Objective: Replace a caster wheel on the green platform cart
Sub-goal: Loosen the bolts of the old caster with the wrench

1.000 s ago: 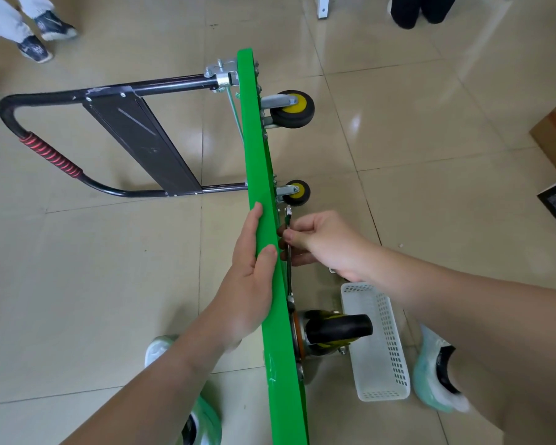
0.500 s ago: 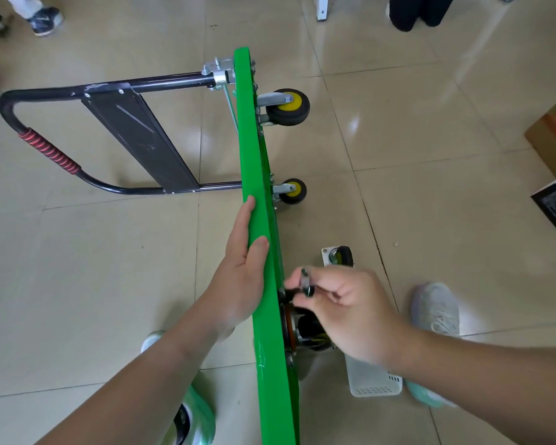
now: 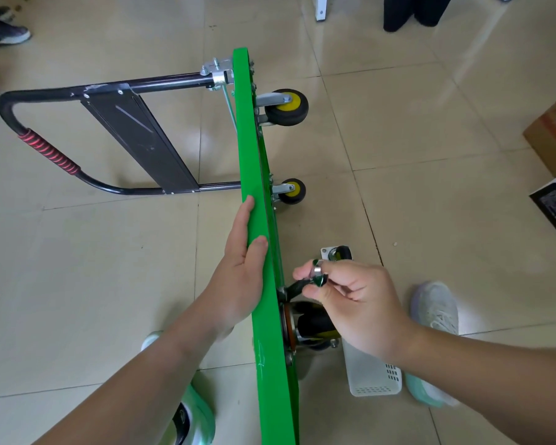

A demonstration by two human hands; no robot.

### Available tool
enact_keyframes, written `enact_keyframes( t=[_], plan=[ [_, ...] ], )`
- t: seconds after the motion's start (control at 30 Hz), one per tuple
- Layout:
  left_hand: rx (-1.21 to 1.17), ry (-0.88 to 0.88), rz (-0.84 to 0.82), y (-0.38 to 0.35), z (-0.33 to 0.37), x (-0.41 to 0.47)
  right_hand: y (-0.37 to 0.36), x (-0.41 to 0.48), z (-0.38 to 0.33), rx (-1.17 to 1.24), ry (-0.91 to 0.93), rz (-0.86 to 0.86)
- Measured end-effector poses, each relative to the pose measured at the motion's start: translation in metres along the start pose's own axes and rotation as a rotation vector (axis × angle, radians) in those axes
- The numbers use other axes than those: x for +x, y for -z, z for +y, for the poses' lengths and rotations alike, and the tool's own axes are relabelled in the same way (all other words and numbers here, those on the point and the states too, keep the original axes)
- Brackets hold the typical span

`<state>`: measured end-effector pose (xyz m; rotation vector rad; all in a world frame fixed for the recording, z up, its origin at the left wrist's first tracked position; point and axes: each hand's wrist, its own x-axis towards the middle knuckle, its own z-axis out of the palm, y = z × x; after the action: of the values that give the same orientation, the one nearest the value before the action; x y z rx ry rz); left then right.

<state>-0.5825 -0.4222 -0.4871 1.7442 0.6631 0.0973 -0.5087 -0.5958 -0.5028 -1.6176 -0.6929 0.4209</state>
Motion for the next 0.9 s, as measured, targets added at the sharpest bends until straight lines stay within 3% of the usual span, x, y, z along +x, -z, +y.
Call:
enact_keyframes(
  t=[0.23,0.6,0.9],
  plan=[
    [-0.007,0.012,-0.016,0.000,-0.001,0.000,0.009,0.008,-0.007,0.123,-0.008,-0.004],
    [-0.004,0.001,-0.003,0.001,-0.004,0.002,0.010,0.062,0.001,0.212,-0.400,-0.060],
    [0.008,0.000,-0.019,0.001,-0.003,0.001,0.007,0.096,-0.007,0.104,-0.476,-0.063]
  ],
)
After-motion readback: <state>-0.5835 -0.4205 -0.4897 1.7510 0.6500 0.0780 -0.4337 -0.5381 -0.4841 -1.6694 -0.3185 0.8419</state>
